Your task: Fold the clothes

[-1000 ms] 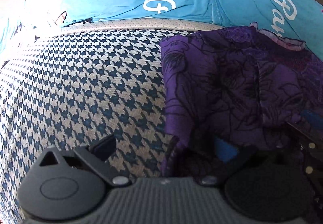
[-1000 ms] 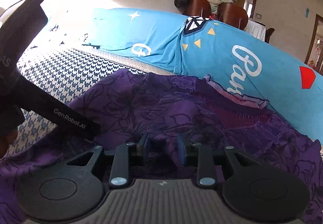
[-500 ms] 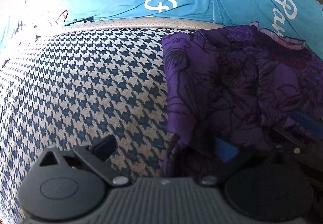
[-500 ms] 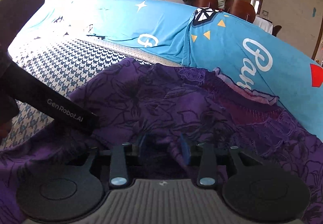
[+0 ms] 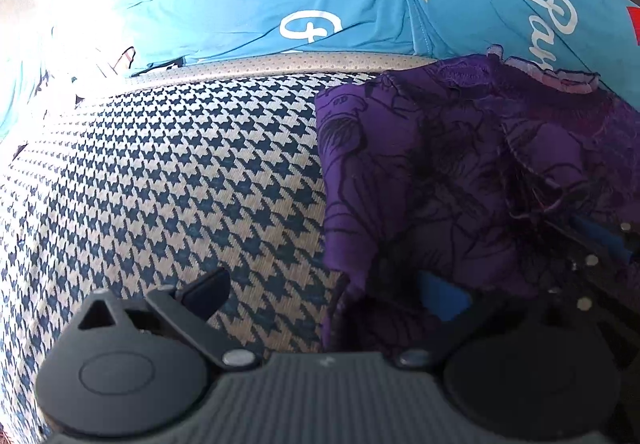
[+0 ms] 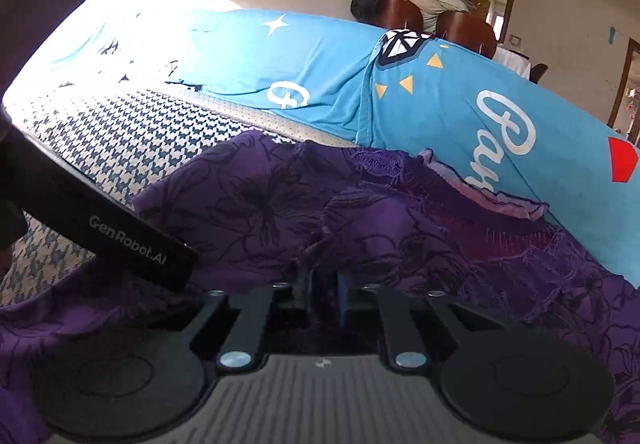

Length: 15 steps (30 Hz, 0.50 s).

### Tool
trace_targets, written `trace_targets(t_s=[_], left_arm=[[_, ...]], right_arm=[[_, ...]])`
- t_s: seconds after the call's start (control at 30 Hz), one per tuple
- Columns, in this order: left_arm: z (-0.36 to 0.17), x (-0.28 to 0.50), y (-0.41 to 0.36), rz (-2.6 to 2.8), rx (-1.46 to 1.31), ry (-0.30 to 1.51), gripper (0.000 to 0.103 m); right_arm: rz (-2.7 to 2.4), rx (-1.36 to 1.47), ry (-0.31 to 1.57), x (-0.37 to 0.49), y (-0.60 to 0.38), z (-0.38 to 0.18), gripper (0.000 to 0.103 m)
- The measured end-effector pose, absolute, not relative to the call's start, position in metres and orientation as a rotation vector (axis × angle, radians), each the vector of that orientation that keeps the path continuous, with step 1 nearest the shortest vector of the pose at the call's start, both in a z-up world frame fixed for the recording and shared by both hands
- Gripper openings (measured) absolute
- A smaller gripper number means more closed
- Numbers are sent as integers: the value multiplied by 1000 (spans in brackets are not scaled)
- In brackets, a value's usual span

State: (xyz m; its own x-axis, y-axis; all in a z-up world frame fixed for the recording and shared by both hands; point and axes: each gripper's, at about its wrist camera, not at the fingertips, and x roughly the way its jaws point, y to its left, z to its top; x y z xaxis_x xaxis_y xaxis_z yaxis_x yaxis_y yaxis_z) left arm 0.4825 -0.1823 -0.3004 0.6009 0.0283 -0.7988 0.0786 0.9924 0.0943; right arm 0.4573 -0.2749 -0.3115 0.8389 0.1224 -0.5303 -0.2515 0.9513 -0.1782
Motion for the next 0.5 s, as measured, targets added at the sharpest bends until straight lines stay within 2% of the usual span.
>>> trace_targets(t_s=[0.27, 0.5], left_arm=[[-296, 476, -193, -49, 142, 882, 103], [-294, 468, -211, -85, 164, 835, 103]], right_arm=[[-35, -101, 448, 423, -317, -273, 10], [-209, -44, 472, 372, -369, -262, 10]])
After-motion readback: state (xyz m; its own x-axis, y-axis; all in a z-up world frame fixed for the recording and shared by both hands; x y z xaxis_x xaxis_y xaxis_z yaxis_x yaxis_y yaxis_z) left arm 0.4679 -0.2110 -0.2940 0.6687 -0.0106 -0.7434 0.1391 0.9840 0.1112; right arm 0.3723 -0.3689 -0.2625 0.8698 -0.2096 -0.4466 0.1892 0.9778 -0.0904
